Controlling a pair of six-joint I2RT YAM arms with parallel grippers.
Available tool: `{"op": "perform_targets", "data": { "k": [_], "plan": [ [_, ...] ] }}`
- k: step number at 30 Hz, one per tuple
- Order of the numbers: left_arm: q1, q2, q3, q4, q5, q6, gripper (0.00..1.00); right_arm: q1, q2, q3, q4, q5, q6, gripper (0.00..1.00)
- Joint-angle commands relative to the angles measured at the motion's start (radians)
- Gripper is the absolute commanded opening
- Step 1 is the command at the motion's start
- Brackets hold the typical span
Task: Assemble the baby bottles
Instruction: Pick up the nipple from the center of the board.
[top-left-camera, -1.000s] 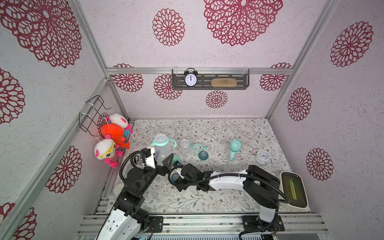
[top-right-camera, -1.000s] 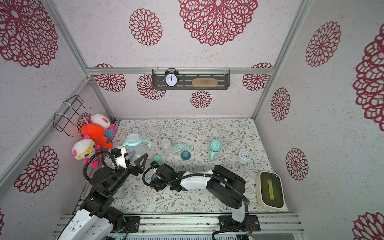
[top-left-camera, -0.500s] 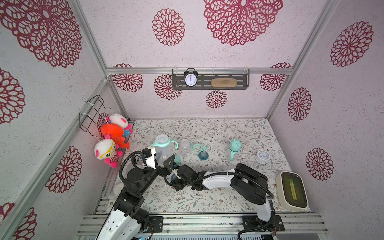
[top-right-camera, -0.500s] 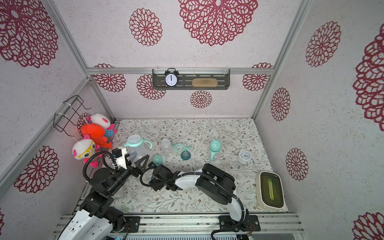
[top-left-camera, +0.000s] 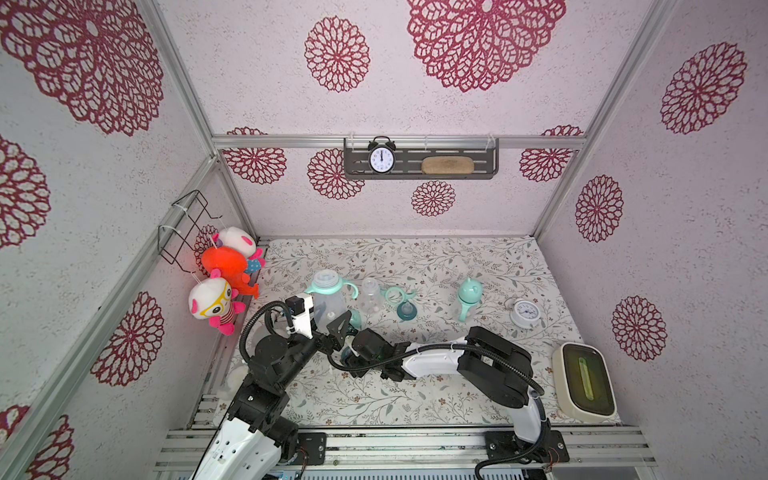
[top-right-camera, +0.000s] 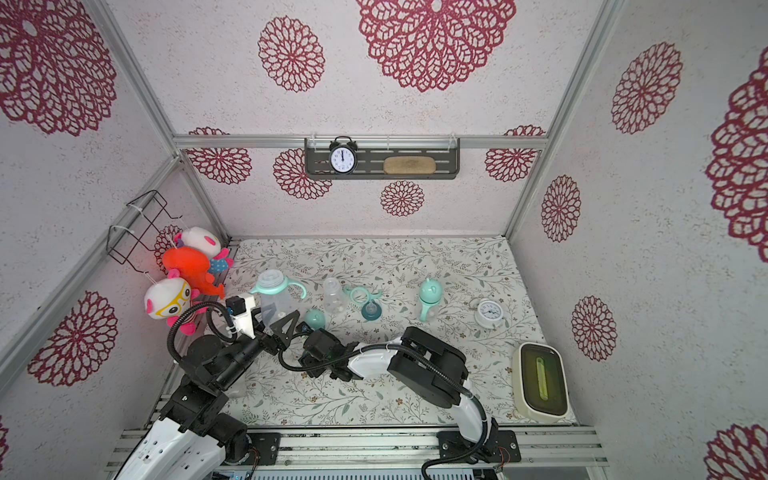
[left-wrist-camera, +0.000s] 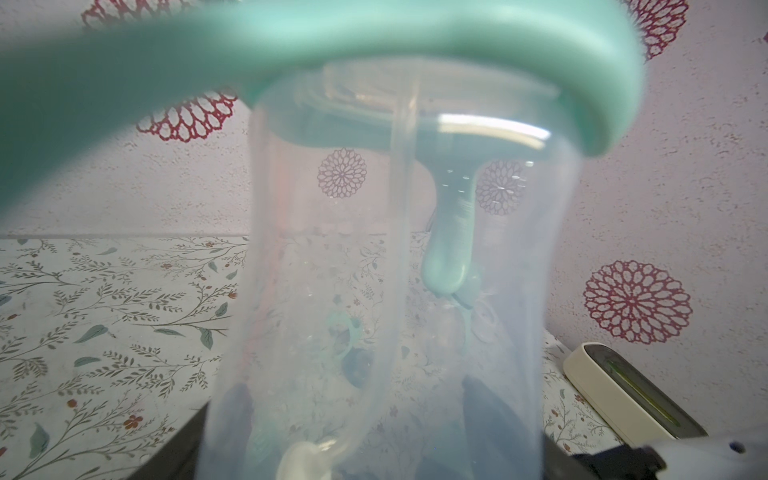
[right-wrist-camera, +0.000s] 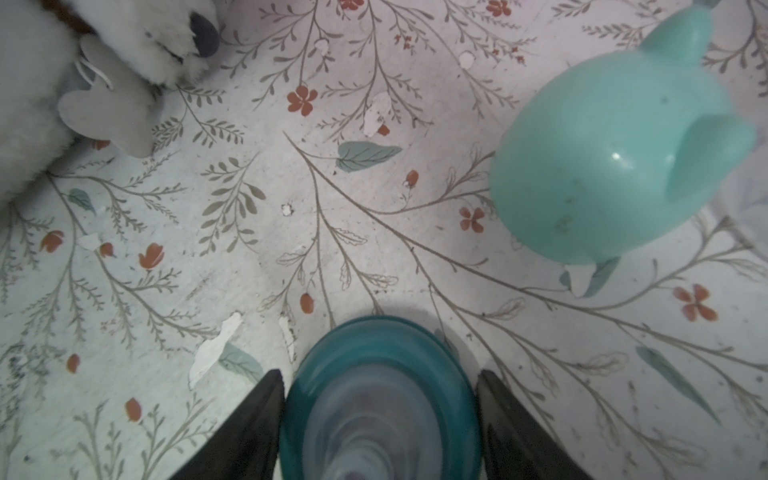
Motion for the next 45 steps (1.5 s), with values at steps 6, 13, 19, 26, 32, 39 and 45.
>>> {"op": "perform_targets", "data": {
  "k": [6,13,19,26,32,39,45],
  "plan": [
    [0.01,0.017,0.006,0.047,0.022,-0.014,0.0,-0.009,-0.035,-0.017,-0.076,0.029,0.003,0.66],
    [0.011,0.024,0.003,0.054,0.028,-0.017,0.0,-0.011,-0.04,0.021,-0.199,-0.041,-0.06,0.75],
    [0.01,0.025,-0.001,0.064,0.03,-0.02,0.0,-0.01,-0.01,0.048,-0.225,-0.058,-0.089,0.81],
    [0.011,0.012,0.003,0.046,0.026,-0.013,0.0,-0.01,0.016,0.065,-0.249,-0.039,-0.093,0.77],
    [0.011,0.005,-0.002,0.041,0.024,-0.01,0.0,-0.012,0.027,0.064,-0.273,-0.028,-0.09,0.69],
    [0.011,0.013,-0.014,0.056,0.03,0.001,0.0,-0.037,-0.054,0.017,-0.28,-0.022,-0.068,0.65],
    [0.009,0.058,-0.05,0.145,0.079,0.023,0.0,-0.082,-0.203,-0.076,-0.295,-0.063,-0.05,0.65]
  ]
}}
